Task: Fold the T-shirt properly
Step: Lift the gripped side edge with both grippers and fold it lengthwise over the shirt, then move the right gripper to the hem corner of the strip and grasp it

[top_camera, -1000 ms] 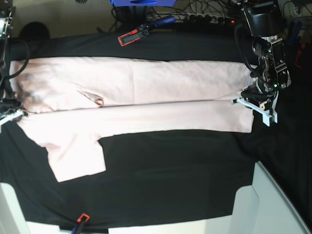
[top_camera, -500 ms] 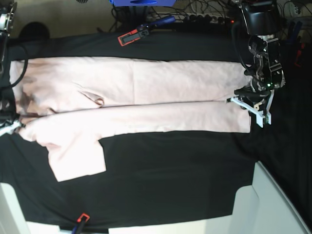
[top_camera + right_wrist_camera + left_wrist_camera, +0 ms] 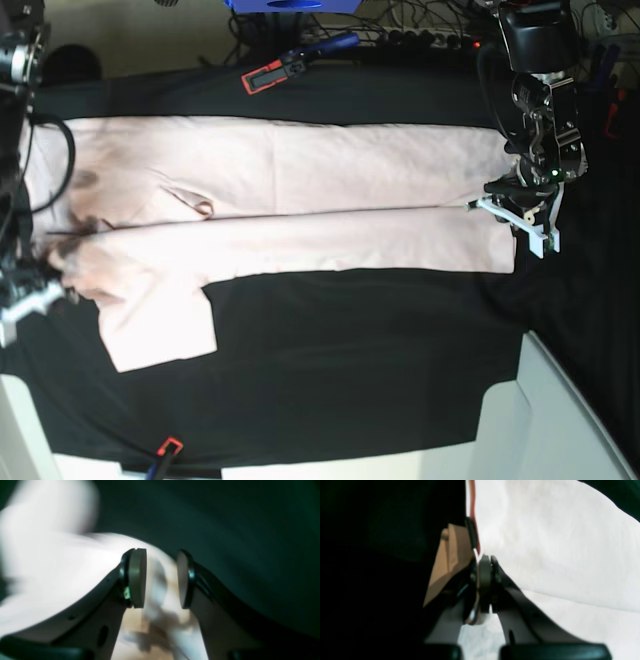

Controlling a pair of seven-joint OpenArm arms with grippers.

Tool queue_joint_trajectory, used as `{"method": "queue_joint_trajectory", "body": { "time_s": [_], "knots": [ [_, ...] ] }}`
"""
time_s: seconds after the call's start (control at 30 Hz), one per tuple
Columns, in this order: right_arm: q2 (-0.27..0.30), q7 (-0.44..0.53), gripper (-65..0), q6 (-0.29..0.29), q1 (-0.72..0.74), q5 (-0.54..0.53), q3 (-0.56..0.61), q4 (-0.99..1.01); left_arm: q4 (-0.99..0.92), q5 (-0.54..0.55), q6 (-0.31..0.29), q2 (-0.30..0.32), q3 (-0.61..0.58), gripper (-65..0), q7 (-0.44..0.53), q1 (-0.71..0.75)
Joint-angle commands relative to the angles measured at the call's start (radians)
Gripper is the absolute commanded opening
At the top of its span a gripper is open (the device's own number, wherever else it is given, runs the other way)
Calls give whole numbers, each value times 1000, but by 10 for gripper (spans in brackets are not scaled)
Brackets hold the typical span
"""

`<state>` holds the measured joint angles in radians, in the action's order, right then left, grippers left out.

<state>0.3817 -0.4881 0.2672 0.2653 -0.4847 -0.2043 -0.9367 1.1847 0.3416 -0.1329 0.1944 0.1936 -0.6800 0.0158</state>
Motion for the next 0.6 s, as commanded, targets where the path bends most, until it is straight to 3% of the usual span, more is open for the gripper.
{"method": "queue_joint_trajectory", "body": {
  "time_s": [0.0, 0.13, 0.3, 0.43, 0.57],
  "knots": [
    [38, 21, -448, -18, 24, 4, -1, -15, 11, -11, 5, 15, 4, -650, 1, -12],
    [55, 21, -448, -16, 82, 5, 76, 6, 11, -11, 5, 17, 4, -650, 1, -14],
    [63, 24, -447, -12, 200, 5, 219, 221, 13, -11, 5, 18, 4, -650, 1, -14],
    [59, 78, -443, -10, 220, 5, 296, 249, 14, -11, 5, 15, 4, -650, 1, -15],
    [56, 79, -348, -10, 222, 4, 308, 252, 13, -11, 5, 14, 0, -650, 1, -15]
  ]
}}
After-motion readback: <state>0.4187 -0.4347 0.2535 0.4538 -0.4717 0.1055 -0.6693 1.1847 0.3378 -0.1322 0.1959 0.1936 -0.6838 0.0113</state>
